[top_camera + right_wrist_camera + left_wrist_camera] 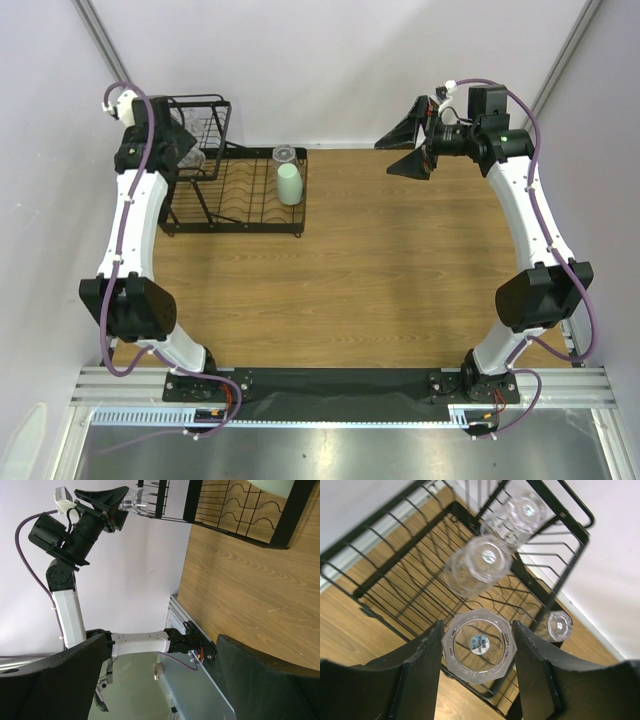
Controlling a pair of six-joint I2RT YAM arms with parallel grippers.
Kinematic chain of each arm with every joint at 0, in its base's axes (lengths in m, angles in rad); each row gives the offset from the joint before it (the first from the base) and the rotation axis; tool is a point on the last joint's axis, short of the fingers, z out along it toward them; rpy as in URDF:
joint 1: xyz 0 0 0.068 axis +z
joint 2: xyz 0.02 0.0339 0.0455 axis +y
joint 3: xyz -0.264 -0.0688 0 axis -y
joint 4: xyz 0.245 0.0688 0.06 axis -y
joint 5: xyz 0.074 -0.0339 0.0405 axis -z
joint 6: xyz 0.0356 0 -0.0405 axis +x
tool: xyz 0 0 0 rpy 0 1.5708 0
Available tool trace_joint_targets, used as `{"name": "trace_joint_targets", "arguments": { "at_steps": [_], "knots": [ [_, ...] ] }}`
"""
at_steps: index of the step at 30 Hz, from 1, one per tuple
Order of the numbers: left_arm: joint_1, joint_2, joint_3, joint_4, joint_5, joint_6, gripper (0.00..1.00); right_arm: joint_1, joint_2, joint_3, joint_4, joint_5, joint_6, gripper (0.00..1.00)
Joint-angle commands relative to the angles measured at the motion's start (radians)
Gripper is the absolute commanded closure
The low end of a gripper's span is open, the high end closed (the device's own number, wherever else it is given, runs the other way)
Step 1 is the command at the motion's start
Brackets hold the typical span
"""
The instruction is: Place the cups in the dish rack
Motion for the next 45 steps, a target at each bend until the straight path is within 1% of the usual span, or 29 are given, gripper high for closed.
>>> {"name": "trace_joint_targets", "arguments": {
  "at_steps": [1, 7, 14, 31, 37, 45],
  "knots": [
    [0.039, 0.001, 0.043, -0.024, -0.019, -0.001, 0.99, -0.006, -0.003, 0.004, 0.002, -0.014, -0.006, 0.0],
    [0.071, -0.002, 0.017, -0.02, 0.001, -0.004, 1.0, -0.008, 0.003, 0.002, 0.007, -0.016, -0.005, 0.0],
    [0.079, 0.009, 0.005, -0.01, -0.004, -0.005, 1.0, -0.009, 0.008, -0.001, 0.007, -0.017, -0.005, 0.0],
    [0.077, 0.034, -0.026, 0.016, -0.088, 0.062, 1.0, -0.013, 0.008, -0.007, 0.005, -0.022, -0.008, 0.0],
    [0.079, 0.037, -0.053, 0.045, -0.097, 0.068, 1.0, -0.008, 0.006, -0.01, 0.007, -0.022, -0.008, 0.0],
    [0.076, 0.034, -0.096, 0.071, -0.073, 0.071, 1.0, -0.008, 0.006, -0.014, 0.01, -0.022, -0.005, 0.0]
  ]
}}
